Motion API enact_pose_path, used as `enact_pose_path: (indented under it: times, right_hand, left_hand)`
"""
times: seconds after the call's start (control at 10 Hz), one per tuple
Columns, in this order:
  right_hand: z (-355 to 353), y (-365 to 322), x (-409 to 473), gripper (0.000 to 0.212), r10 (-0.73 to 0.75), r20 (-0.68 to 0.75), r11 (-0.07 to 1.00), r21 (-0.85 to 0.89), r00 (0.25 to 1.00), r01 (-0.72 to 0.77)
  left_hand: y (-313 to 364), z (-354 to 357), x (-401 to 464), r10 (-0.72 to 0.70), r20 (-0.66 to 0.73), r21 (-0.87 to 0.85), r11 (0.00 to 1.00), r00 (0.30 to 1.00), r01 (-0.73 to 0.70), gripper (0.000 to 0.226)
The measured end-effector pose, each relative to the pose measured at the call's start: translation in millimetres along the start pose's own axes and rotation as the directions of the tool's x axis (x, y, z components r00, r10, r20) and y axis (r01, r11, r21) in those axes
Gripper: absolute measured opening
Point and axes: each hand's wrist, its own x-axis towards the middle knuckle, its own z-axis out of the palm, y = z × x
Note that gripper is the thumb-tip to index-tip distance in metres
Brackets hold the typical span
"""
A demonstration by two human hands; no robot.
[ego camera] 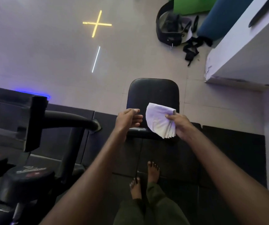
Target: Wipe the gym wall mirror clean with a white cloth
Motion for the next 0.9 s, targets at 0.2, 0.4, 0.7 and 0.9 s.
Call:
enact_pose_path:
  times: [0.2,0.4,0.7,0.9]
  right_hand:
    - [8.9,-4.7,123.2,0.03,-0.098,-0.075,0.972,-0.222,0.992,0.079]
    - [15.5,15.5,169.0,0.036,-0.386,-0.166,0.778,-0.587,0.907,0.224]
    - [14.9,27.7,131.6,0.062,-0.284,-0.23,0.898,-0.405,0.931,0.173]
    - [-1.6,37.0,75.4,0.021,-0.21,-0.218,0.958,-0.24,0.953,0.156]
  left_hand:
    - [-33.7,5.3,105.2,0.017,-0.114,0.098,0.995,0.993,-0.006,0.02]
    - [-61.3,-2.3,155.6,0.171,-0.233,0.351,0.933,0.957,-0.081,0.018]
    - [-47.9,3.9,140.1,0.17,-0.115,0.372,0.921,0.979,-0.116,0.019]
    - [-26.3,22.1,103.5,0.195,0.015,0.365,0.912,0.981,-0.187,0.019]
